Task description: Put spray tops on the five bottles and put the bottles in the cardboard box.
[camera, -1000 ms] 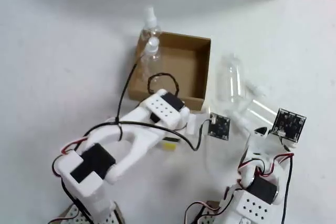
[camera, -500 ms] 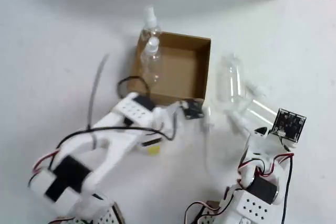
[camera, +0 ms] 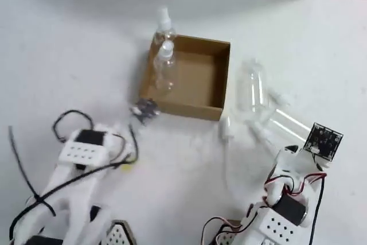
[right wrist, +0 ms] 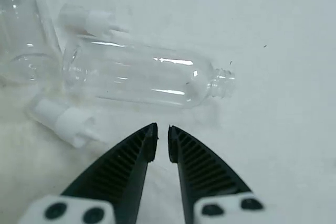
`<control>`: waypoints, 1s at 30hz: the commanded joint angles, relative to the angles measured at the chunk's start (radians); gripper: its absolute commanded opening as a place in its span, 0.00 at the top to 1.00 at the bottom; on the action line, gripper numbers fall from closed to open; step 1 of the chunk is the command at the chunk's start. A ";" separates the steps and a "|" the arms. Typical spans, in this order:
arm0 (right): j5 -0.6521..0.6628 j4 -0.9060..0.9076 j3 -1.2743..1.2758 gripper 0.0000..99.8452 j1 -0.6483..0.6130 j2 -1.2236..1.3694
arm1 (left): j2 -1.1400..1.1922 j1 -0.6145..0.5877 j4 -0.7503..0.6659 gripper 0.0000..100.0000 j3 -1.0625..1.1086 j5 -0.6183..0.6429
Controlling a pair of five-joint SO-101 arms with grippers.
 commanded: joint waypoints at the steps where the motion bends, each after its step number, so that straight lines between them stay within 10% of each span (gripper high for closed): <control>1: 0.012 0.016 -0.069 0.99 0.004 0.004 | -0.045 -0.151 -0.080 0.92 -0.003 0.133; 30: 0.008 0.343 -0.971 0.99 -0.595 1.138 | -0.045 -0.314 -0.249 0.92 -0.009 0.285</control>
